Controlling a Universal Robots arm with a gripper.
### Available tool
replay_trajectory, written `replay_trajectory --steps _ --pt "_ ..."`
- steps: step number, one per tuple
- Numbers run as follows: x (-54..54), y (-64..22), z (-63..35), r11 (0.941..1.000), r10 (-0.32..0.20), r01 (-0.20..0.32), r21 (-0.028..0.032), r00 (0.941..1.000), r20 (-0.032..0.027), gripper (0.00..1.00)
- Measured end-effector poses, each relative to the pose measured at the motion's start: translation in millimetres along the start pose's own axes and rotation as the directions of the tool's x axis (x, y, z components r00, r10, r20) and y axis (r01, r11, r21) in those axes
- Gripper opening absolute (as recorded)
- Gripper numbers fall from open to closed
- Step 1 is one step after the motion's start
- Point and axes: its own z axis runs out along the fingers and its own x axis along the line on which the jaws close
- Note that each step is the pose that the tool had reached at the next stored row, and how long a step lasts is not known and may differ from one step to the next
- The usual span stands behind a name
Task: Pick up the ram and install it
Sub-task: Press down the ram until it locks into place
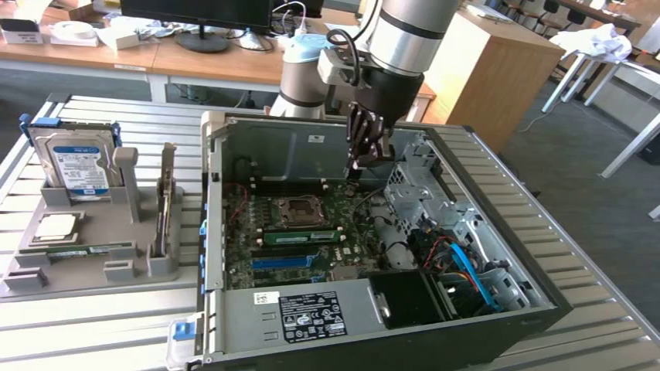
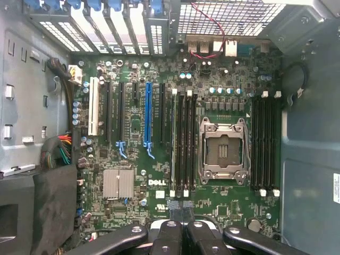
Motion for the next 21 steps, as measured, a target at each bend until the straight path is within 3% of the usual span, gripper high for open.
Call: replay_trajectory --steps 7,21 --pt "0.0 -0.1 0.9 1.0 0.0 0.0 0.0001 1.0 0.0003 0.1" --pt "0.3 -0.5 13.0 1.0 0.0 0.0 0.0 1.0 0.0 0.1"
